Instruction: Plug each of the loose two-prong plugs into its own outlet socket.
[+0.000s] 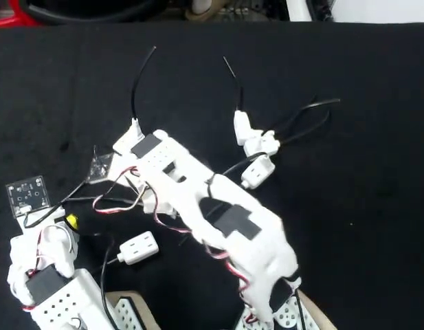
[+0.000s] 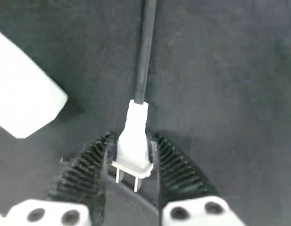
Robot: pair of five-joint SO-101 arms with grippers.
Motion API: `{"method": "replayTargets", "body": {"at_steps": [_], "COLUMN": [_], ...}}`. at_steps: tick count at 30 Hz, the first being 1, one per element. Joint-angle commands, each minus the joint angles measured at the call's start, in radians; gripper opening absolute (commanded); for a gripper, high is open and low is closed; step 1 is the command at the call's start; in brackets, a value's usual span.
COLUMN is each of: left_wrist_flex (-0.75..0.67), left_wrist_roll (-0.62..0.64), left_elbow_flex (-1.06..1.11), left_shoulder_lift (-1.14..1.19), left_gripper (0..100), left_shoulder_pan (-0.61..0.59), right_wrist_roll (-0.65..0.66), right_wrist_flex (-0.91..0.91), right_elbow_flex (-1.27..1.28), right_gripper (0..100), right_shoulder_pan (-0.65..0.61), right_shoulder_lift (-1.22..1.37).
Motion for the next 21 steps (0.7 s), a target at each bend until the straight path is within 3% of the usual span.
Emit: {"method": "replayTargets", "body": {"at_steps": [1,9,12,17,21], "left_wrist_flex": [-0.018,-0.018,-0.018,-0.015,-0.017], "left_wrist_roll": [0.008,0.009,0.008,0.008,0.008], "left_elbow_flex": [-0.007,-0.01,-0.005,-0.005,-0.005], "left_shoulder_lift": [-0.005,-0.005,-0.005,-0.005,-0.005], "left_gripper": [25,25,25,25,25], "left_shoulder_pan": [-0.007,0.015,0.045,0.045,0.045], "right_wrist_roll": [-0.044,-0.104,-0.127,-0.133,-0.061], "right_wrist_flex": [-0.114,-0.586,-0.64,-0.703,-0.694], "right_elbow_flex": [0.202,0.8,0.894,0.915,0.802], "right_gripper": [1.1,1.1,1.6,2.5,2.5], "right_shoulder_pan": [0.064,0.104,0.104,0.137,0.163], "right_shoulder_lift": [-0.326,-0.978,-1.096,-0.949,-0.699]}}
